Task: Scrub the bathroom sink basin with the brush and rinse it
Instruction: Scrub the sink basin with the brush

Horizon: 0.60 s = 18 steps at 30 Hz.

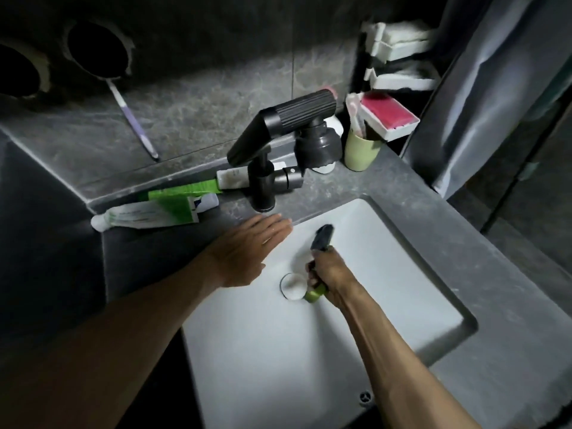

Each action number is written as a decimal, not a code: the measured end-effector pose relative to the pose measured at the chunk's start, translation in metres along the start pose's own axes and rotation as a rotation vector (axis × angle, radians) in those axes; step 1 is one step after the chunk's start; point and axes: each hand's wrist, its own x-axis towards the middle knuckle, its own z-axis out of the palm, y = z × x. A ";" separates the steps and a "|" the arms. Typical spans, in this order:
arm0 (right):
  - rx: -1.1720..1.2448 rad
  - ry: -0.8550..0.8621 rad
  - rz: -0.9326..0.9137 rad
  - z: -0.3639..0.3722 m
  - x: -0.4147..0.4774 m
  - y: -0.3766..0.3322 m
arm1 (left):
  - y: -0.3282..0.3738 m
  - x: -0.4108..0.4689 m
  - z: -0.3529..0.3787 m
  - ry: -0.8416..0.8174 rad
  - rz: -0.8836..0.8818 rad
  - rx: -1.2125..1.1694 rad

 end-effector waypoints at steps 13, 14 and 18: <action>0.192 0.345 -0.324 0.024 0.026 0.010 | -0.018 0.019 0.020 0.095 0.073 -0.127; 0.197 0.348 -0.344 0.031 0.028 0.005 | -0.019 0.019 0.020 0.100 0.074 -0.128; 0.019 0.131 -0.176 0.052 0.013 0.021 | -0.018 0.019 0.019 0.108 0.082 -0.102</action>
